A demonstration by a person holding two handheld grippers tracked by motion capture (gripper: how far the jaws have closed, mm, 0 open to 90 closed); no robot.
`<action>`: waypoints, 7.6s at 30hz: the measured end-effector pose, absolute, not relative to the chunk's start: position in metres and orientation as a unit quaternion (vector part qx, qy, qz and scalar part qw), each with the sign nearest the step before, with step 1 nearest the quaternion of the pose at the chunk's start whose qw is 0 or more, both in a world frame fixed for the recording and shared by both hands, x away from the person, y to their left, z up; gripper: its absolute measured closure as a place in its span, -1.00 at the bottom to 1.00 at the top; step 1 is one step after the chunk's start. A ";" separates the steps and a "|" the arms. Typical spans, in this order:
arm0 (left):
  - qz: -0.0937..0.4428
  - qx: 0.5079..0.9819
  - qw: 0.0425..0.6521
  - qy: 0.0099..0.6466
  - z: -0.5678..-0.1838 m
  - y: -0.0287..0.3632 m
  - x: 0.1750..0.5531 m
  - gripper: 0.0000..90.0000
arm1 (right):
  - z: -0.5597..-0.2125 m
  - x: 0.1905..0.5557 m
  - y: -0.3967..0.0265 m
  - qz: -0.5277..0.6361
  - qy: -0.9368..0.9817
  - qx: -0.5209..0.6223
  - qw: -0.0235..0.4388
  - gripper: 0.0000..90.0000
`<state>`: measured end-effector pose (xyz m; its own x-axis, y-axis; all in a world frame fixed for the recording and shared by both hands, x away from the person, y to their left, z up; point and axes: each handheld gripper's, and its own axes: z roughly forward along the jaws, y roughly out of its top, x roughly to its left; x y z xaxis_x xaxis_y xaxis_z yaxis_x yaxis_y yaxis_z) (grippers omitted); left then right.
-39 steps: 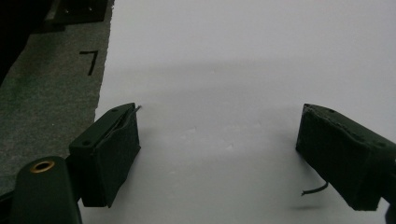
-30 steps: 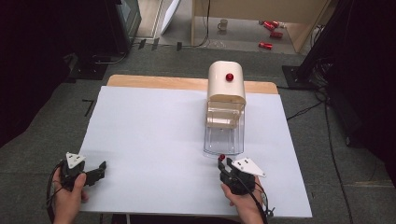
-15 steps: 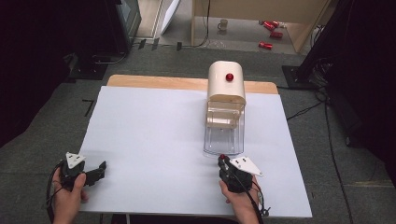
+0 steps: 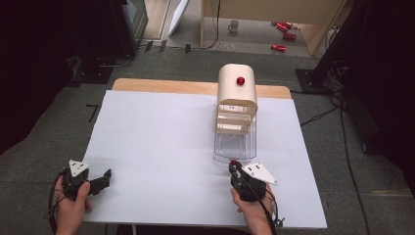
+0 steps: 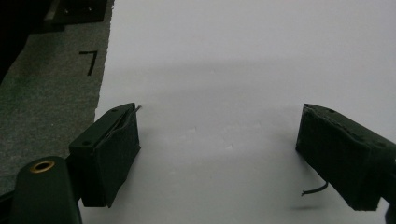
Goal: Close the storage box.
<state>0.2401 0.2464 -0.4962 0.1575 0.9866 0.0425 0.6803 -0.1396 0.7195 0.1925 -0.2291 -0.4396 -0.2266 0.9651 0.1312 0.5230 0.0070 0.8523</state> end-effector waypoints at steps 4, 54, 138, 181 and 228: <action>0.269 0.705 0.285 0.591 -0.496 0.246 0.240 -0.70 | -0.434 0.194 -0.230 0.423 0.656 0.565 0.265 0.67; 0.268 0.704 0.287 0.592 -0.496 0.247 0.240 -0.70 | -0.400 0.267 -0.234 0.414 0.649 0.576 0.275 0.67; 0.268 0.705 0.286 0.591 -0.496 0.247 0.240 -0.70 | -0.405 0.251 -0.243 0.413 0.663 0.570 0.255 -0.87; 0.268 0.706 0.286 0.591 -0.496 0.246 0.240 -0.70 | -0.470 0.193 -0.238 0.364 0.646 0.618 0.260 -0.72; 0.270 0.706 0.285 0.590 -0.496 0.246 0.240 -0.70 | -0.491 0.217 -0.224 0.375 0.652 0.618 0.230 0.70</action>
<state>0.2400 0.2462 -0.4963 0.1585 0.9864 0.0440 0.6787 -0.1412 0.7207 0.2170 -0.2237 -0.4910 -0.1315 0.9777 0.1636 0.6336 -0.0441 0.7724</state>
